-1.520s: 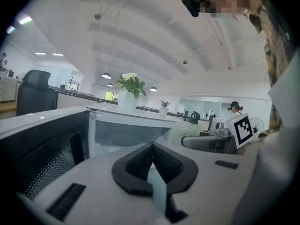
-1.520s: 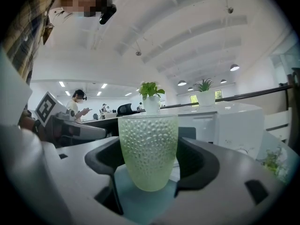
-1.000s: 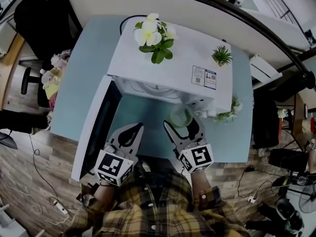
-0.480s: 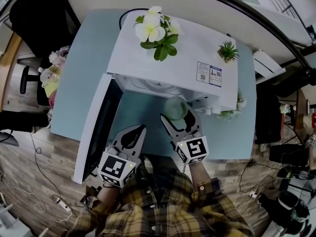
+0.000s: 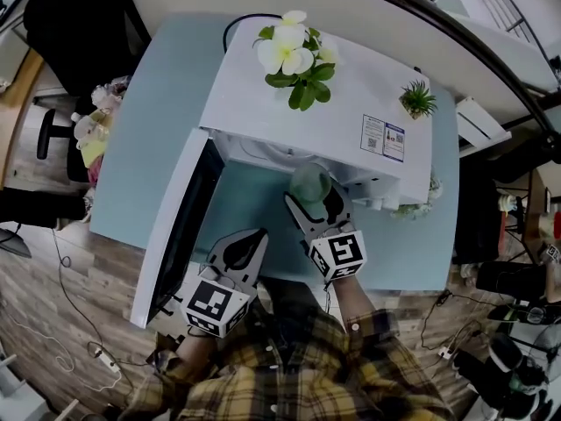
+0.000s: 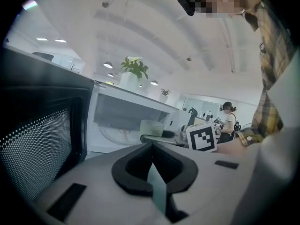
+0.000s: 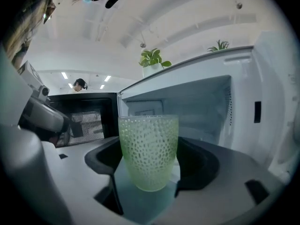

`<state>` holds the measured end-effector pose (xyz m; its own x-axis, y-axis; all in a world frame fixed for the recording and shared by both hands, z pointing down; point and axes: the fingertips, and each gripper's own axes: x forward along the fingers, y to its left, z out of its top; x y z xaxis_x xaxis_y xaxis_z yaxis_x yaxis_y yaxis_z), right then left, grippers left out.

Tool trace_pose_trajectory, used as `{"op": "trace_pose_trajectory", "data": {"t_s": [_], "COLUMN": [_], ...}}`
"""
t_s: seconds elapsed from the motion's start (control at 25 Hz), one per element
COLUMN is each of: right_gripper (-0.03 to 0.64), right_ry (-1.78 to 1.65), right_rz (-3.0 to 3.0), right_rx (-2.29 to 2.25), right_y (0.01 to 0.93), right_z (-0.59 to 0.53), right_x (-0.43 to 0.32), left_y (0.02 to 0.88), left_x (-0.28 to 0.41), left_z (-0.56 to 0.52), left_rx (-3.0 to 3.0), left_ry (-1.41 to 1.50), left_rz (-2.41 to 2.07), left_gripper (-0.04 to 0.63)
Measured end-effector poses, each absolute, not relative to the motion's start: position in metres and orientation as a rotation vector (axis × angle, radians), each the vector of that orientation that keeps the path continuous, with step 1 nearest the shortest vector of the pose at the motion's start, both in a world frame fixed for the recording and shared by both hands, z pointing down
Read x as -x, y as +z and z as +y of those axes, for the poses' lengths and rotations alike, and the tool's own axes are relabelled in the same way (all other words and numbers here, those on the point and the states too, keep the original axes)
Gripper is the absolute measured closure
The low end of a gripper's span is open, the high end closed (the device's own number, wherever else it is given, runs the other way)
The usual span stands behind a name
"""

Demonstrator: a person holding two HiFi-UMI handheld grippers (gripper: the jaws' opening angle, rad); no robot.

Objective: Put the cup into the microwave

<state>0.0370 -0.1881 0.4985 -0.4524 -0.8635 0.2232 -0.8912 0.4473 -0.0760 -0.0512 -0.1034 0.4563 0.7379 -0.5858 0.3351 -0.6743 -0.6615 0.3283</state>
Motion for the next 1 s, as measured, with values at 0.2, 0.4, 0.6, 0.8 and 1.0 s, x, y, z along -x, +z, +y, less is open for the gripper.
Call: {"op": "trace_pose_trajectory", "data": {"t_s": [0.2, 0.4, 0.6, 0.8, 1.0], "right_gripper": [0.258, 0.258, 0.258, 0.258, 0.258], "right_ry": [0.263, 0.248, 0.249, 0.24, 0.226], "right_rz": [-2.537, -2.53, -2.515, -2.495, -2.476], "right_rx": [-1.589, -1.597, -1.618, -1.642, -1.654], "right_y": [0.502, 0.51, 0.516, 0.519, 0.522], "right_z": [-0.21, -0.225, -0.238, -0.251, -0.26], "right_x": [-0.038, -0.03, -0.026, -0.023, -0.018], "left_y": [0.459, 0.459, 0.457, 0.456, 0.458], "left_x": [0.051, 0.054, 0.056, 0.062, 0.068], "left_z": [-0.099, -0.096, -0.098, -0.1, -0.102], "left_rx": [-2.496, -2.487, -2.483, -2.471, -2.462], "left_ry": [0.281, 0.281, 0.268, 0.26, 0.261], "left_rz": [-0.966, -0.983, -1.003, -1.032, -1.053], "left_gripper": [0.604, 0.604, 0.604, 0.604, 0.604]}}
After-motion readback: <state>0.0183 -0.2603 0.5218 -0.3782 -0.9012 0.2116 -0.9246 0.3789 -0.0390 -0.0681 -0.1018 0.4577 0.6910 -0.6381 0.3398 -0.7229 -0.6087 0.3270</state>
